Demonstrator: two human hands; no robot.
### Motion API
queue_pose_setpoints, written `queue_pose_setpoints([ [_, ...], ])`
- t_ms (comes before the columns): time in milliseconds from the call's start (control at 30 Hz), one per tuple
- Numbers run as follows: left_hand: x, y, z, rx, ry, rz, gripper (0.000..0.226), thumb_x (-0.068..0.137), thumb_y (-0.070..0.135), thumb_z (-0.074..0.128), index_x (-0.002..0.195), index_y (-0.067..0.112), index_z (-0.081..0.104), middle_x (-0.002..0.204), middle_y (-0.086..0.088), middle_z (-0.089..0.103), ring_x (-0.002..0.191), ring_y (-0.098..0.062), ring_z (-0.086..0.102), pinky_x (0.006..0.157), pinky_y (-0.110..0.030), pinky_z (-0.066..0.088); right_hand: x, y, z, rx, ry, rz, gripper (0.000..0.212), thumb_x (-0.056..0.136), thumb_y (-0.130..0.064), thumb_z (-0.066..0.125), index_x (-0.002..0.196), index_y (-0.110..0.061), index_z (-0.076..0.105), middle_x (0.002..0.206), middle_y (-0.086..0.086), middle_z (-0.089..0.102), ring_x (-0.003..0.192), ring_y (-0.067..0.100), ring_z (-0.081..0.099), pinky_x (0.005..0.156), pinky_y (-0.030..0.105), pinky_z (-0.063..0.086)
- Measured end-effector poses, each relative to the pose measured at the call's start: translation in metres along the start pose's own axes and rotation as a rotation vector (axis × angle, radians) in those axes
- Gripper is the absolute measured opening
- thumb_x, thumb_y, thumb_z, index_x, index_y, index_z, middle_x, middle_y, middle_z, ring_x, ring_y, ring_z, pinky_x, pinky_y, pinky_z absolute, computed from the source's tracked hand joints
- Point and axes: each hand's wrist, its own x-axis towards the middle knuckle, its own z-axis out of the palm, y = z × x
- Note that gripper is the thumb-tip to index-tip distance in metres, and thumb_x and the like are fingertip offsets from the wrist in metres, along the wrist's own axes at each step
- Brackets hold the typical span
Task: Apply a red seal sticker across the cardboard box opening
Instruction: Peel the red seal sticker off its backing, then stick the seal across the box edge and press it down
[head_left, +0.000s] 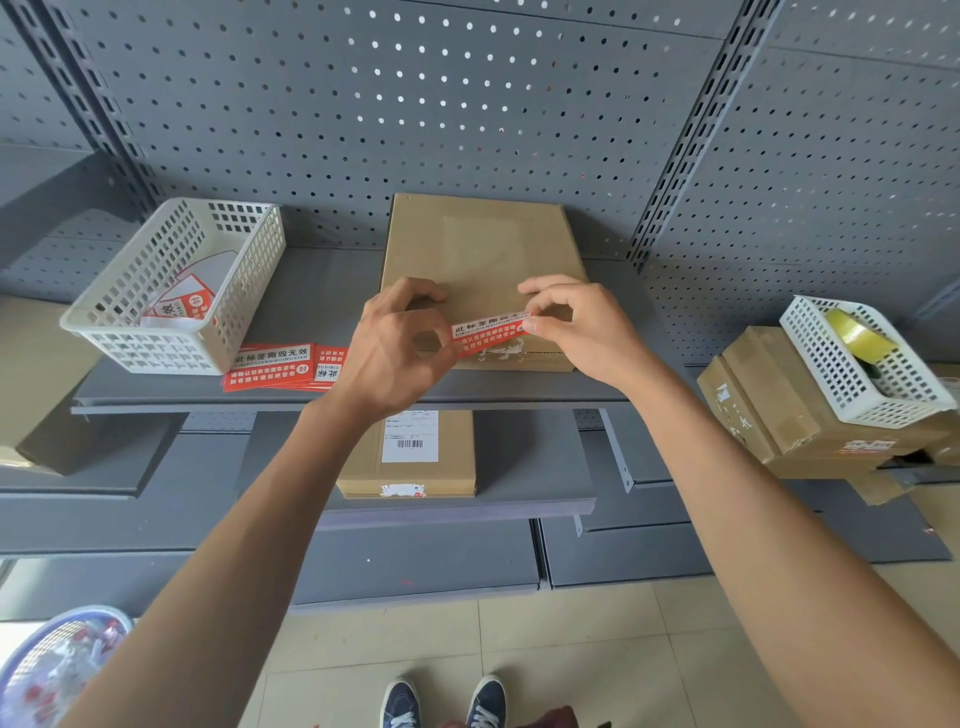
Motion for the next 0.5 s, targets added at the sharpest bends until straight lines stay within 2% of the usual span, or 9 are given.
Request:
queue_pose_setpoints([
  [200, 0.001, 0.003, -0.002, 0.0, -0.005, -0.01, 0.016, 0.084, 0.032, 0.071, 0.078, 0.018, 0.075, 0.122, 0.0, 0.062, 0.11, -0.015, 0.058, 0.095, -0.032, 0.043, -0.003, -0.003, -0.004, 0.041, -0.015, 0.03, 0.01, 0.089, -0.015, 0.073, 0.081, -0.02, 0.071, 0.127, -0.012, 0.067, 0.118, 0.007, 0.06, 0.099, 0.025, 0.035],
  [333, 0.004, 0.008, -0.011, -0.082, -0.014, -0.074, 0.013, 0.088, 0.027, 0.074, 0.079, 0.018, 0.075, 0.121, 0.005, 0.066, 0.107, -0.01, 0.062, 0.093, -0.03, 0.049, -0.006, -0.006, -0.007, 0.111, -0.012, 0.055, 0.011, 0.086, -0.026, 0.076, 0.078, -0.032, 0.072, 0.122, -0.015, 0.07, 0.119, 0.003, 0.06, 0.107, 0.031, 0.039],
  [400, 0.004, 0.011, -0.014, -0.134, -0.013, -0.105, 0.012, 0.089, 0.022, 0.076, 0.079, 0.016, 0.076, 0.118, 0.006, 0.067, 0.105, -0.005, 0.062, 0.094, -0.026, 0.049, -0.009, -0.008, -0.009, 0.146, 0.004, 0.057, 0.006, 0.087, -0.031, 0.075, 0.082, -0.033, 0.075, 0.121, -0.016, 0.07, 0.12, 0.0, 0.06, 0.108, 0.029, 0.037],
  [500, 0.003, 0.013, -0.015, -0.232, 0.058, -0.15, 0.012, 0.088, 0.022, 0.077, 0.078, 0.017, 0.076, 0.114, 0.008, 0.068, 0.109, 0.001, 0.061, 0.094, -0.021, 0.048, -0.015, -0.014, -0.009, 0.213, 0.076, 0.041, 0.004, 0.089, -0.027, 0.075, 0.085, -0.028, 0.077, 0.121, -0.014, 0.07, 0.117, -0.001, 0.061, 0.105, 0.026, 0.039],
])
